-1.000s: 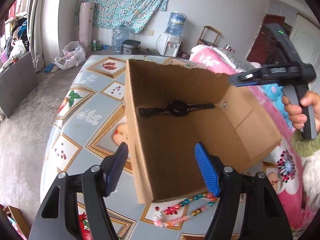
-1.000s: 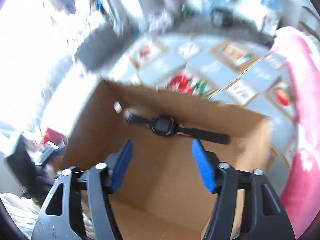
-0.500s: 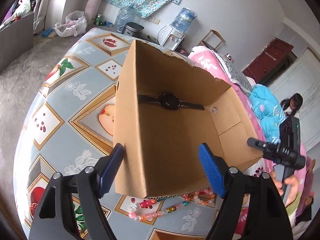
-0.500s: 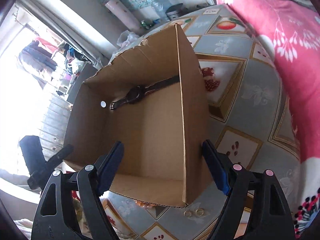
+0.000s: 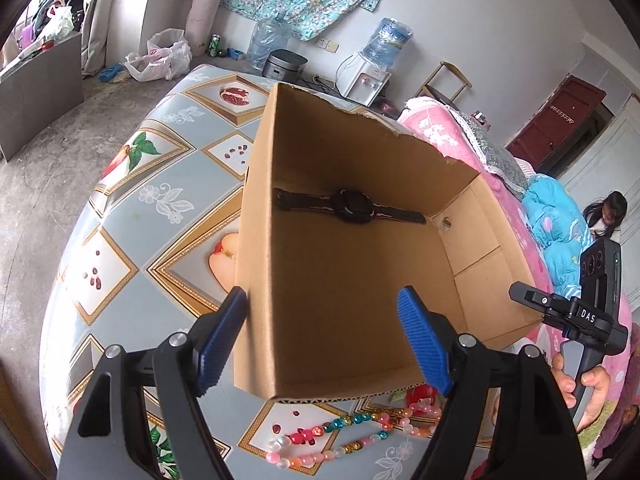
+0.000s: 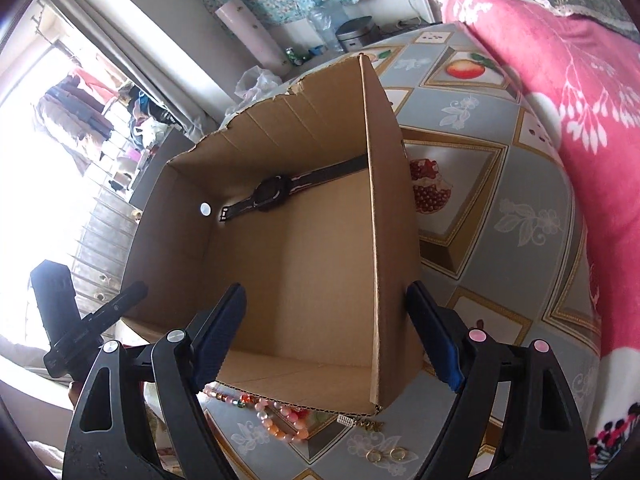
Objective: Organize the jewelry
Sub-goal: 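Withdraw the right gripper from the box back toward the beaded bracelet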
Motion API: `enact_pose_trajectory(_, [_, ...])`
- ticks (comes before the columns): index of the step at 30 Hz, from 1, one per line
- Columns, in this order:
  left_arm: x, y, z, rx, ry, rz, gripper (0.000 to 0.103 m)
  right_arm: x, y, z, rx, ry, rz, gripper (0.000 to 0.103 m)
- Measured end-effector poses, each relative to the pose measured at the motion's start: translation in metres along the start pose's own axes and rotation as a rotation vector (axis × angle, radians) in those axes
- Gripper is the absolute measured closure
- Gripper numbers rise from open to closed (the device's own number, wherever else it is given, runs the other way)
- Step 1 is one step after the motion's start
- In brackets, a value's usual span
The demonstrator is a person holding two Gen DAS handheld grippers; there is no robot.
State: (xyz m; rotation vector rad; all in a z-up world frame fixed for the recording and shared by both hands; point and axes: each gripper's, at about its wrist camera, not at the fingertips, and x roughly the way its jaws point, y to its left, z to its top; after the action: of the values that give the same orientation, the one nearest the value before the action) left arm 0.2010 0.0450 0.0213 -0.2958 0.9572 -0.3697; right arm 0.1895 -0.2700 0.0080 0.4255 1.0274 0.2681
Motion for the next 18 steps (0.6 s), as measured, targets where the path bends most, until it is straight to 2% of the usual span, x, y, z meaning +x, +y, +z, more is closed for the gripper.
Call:
enact_pose_trajectory(5, [-0.022, 0.0, -0.008, 0.009, -0.06, 0.038, 0.026, -0.014, -0.006, -0.013, 0.002, -0.045, -0.01, 0.024])
enact_pose_trajectory(7, [-0.041, 0.002, -0.016, 0.011, -0.1, 0.03, 0.023, -0.032, -0.006, -0.026, -0.008, -0.091, -0.017, 0.024])
enact_pose_trajectory(9, [-0.057, 0.001, -0.03, 0.037, -0.122, 0.034, 0.016, -0.048, -0.002, -0.043, -0.039, -0.134, -0.06, 0.024])
enact_pose_trajectory(13, [-0.066, -0.006, -0.068, 0.131, -0.067, 0.094, 0.011, -0.063, 0.014, -0.093, -0.136, -0.156, -0.122, 0.022])
enact_pose_trajectory(18, [-0.043, -0.011, -0.12, 0.215, 0.042, 0.173, 0.01, -0.038, 0.044, -0.153, -0.245, -0.061, -0.144, 0.016])
